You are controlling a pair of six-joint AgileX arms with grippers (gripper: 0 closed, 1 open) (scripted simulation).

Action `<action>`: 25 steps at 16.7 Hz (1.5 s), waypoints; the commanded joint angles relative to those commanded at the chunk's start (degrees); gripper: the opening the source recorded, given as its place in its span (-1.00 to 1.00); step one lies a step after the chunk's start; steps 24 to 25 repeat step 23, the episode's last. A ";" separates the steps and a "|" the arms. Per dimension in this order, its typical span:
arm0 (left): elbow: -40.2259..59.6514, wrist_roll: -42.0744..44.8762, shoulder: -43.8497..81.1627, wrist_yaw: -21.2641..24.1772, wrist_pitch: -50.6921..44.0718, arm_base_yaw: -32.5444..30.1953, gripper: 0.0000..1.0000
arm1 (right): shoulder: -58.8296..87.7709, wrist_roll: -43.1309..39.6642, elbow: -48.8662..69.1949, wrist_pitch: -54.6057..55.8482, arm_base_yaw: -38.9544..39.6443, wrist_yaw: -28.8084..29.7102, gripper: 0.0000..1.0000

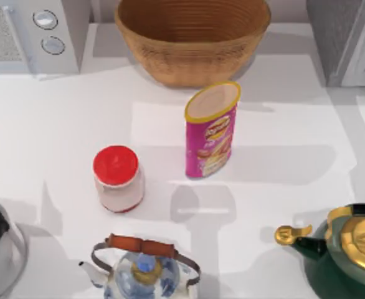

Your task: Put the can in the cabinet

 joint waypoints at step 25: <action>0.00 0.00 0.00 0.00 0.00 0.00 1.00 | 0.00 0.00 0.00 0.00 0.00 0.00 1.00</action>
